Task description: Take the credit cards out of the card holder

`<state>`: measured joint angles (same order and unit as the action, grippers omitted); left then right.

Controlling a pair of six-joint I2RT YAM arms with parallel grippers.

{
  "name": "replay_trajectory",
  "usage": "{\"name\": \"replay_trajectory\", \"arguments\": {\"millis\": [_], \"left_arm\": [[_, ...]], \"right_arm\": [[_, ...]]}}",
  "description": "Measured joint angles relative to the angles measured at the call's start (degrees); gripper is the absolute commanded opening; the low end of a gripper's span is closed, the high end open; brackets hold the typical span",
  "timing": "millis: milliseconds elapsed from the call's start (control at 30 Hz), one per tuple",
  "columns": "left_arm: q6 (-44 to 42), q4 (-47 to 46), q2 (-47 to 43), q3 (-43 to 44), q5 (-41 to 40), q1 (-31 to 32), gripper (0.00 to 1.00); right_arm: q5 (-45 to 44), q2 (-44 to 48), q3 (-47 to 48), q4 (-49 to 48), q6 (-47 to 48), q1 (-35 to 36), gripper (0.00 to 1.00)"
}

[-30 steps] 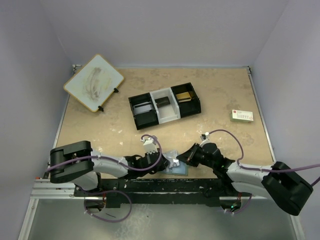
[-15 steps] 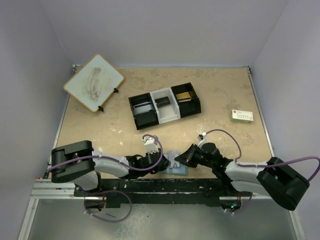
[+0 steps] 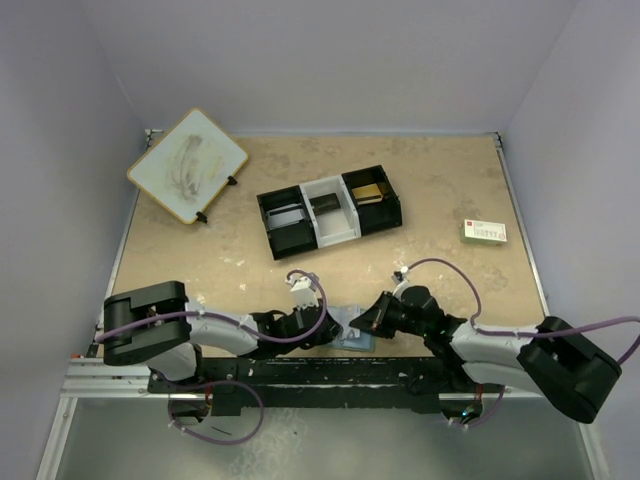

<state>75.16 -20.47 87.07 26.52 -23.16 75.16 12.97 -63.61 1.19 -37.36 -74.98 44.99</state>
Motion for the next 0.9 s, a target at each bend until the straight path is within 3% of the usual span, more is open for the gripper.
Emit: {"name": "replay_trajectory", "arguments": {"millis": [100, 200, 467, 633, 767, 900], "left_arm": [[-0.6, 0.8, -1.3, -0.3, 0.0, 0.0, 0.18], [-1.8, 3.5, -4.4, -0.5, -0.7, 0.0, 0.32], [-10.3, 17.2, -17.6, 2.6, -3.8, -3.8, 0.58], [-16.5, 30.5, -26.2, 6.9, -5.3, -12.7, 0.7], [-22.8, 41.6, -31.9, 12.9, -6.0, -24.1, 0.71], [-29.1, 49.5, -32.0, 19.3, -6.1, -34.6, 0.71]], "right_arm": [[-0.4, 3.3, 1.2, 4.5, 1.4, 0.0, 0.0], [-2.0, 7.8, 2.8, 9.1, 3.3, 0.0, 0.0], [-7.7, 19.2, 6.7, 17.4, 12.7, 0.0, 0.0], [-10.5, 20.0, 11.9, 18.9, 25.2, 0.0, 0.0], [-11.0, 17.5, 17.7, 18.6, 35.8, 0.4, 0.0], [-11.2, 13.8, 22.1, 17.6, 45.9, 0.7, 0.0]]}}
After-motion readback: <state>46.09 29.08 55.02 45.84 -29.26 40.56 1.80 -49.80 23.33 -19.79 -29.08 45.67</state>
